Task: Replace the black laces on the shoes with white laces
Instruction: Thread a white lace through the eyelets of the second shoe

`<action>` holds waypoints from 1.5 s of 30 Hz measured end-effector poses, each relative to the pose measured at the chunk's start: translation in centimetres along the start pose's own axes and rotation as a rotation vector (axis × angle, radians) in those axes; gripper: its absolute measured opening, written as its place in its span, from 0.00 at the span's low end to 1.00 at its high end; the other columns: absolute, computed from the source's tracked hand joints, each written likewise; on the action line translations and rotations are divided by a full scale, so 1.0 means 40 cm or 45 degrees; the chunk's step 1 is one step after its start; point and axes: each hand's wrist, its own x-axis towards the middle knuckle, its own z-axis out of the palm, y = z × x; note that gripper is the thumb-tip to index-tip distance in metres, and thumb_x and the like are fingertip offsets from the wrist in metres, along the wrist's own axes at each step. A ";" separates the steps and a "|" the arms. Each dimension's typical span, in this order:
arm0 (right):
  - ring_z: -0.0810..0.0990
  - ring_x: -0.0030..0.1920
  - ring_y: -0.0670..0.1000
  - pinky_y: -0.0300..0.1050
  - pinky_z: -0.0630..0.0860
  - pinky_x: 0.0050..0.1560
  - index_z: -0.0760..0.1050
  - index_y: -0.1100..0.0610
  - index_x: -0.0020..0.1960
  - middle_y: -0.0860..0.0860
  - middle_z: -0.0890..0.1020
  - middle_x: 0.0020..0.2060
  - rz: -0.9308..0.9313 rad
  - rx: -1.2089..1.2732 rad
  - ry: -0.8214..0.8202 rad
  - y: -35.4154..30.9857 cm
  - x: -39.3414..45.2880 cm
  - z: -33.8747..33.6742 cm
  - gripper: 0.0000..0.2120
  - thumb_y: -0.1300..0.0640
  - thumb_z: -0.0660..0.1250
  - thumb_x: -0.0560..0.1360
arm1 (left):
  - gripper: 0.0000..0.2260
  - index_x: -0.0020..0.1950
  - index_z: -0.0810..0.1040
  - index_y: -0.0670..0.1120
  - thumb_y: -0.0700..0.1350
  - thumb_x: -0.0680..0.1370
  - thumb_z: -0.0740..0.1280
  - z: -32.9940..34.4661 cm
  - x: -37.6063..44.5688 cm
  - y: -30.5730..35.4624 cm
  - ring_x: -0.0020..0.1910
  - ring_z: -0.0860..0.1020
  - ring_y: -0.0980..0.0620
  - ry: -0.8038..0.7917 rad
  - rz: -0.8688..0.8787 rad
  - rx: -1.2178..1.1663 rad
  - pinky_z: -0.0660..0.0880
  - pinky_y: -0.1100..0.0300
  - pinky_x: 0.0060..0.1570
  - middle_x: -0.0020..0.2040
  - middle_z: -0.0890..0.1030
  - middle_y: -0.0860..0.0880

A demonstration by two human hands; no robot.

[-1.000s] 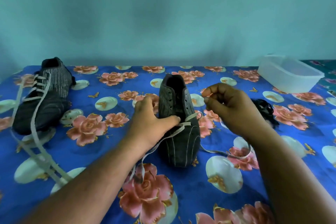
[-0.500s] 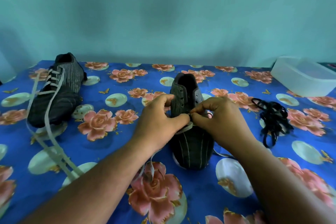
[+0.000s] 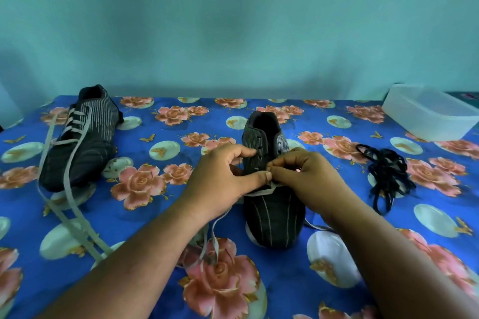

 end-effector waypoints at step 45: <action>0.80 0.35 0.51 0.47 0.75 0.31 0.76 0.55 0.58 0.57 0.80 0.46 0.207 0.576 -0.033 0.074 0.055 -0.042 0.16 0.52 0.76 0.75 | 0.07 0.44 0.79 0.51 0.52 0.79 0.71 -0.027 0.039 -0.049 0.55 0.74 0.56 -0.202 0.183 0.167 0.61 0.80 0.53 0.48 0.75 0.56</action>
